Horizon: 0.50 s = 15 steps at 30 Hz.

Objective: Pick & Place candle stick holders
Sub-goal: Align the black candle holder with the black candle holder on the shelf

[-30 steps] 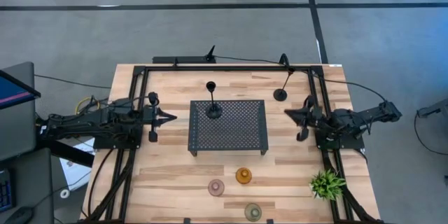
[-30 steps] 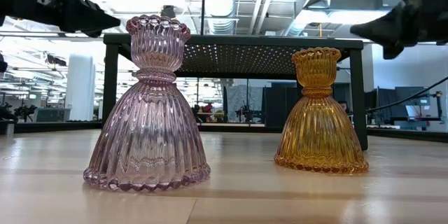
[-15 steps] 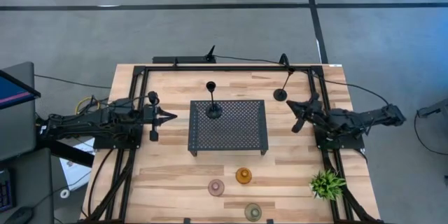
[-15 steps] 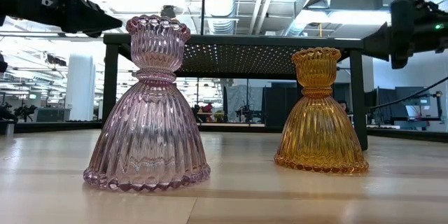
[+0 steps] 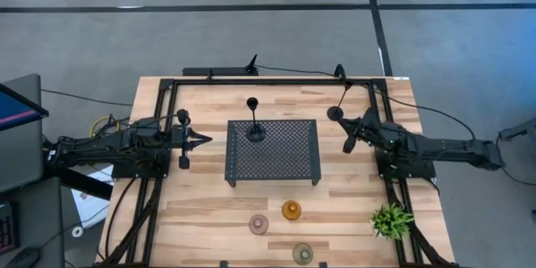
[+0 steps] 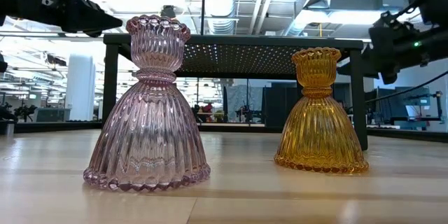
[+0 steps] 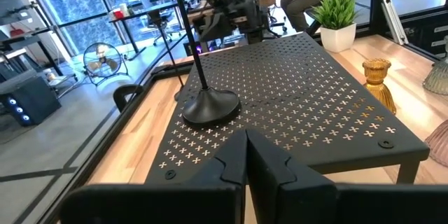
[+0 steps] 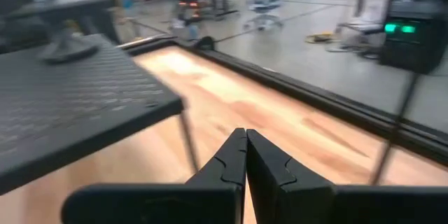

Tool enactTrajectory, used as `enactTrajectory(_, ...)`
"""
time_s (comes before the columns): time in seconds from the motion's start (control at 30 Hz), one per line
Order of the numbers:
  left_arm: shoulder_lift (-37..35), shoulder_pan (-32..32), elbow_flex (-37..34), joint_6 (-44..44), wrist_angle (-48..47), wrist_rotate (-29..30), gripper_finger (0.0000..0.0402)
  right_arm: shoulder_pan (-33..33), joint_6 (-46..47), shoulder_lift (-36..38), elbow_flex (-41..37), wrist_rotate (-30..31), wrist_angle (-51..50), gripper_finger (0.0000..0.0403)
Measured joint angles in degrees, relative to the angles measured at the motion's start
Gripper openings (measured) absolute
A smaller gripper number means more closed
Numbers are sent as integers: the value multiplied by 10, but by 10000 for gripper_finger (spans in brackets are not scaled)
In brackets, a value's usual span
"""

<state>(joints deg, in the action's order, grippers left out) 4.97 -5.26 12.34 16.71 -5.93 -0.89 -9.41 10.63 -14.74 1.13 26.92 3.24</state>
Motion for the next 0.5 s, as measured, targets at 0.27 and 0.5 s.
enactTrajectory(0.27,0,0,0,0,0,0,6,-104,0,0,0,1,1,0)
enactTrajectory(0.5,0,0,0,0,0,0,8,-151,0,0,0,-20,2,28)
